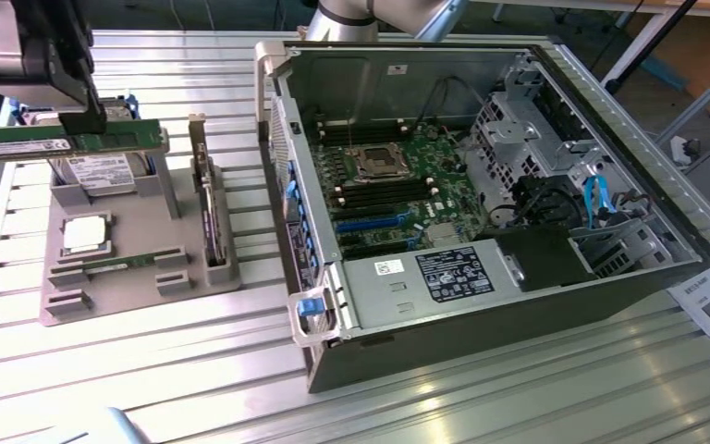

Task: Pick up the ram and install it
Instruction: 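Pick up the ram and move it above insertion slot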

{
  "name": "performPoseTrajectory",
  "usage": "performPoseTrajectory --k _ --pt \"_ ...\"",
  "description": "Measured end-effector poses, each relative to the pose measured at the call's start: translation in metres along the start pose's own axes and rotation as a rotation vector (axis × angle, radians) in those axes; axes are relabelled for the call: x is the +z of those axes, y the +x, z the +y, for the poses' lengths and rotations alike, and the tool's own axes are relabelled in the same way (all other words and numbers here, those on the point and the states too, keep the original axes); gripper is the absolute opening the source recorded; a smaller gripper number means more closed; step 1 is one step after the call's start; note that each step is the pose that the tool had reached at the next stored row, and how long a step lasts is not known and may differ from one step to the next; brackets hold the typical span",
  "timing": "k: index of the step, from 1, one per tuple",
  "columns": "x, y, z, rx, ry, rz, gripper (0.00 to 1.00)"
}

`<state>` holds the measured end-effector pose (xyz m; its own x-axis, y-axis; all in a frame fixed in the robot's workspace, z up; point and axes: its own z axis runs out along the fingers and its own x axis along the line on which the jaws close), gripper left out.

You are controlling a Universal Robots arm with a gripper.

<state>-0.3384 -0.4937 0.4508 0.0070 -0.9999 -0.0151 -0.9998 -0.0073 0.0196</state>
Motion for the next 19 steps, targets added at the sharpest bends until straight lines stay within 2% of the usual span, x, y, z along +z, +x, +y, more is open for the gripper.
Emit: performPoseTrajectory --k 4,19 --pt "-0.0002 0.000 -0.0115 0.000 0.0001 0.0000 0.12" --pt "-0.0013 0.000 -0.0657 0.000 -0.0003 0.0000 0.12"
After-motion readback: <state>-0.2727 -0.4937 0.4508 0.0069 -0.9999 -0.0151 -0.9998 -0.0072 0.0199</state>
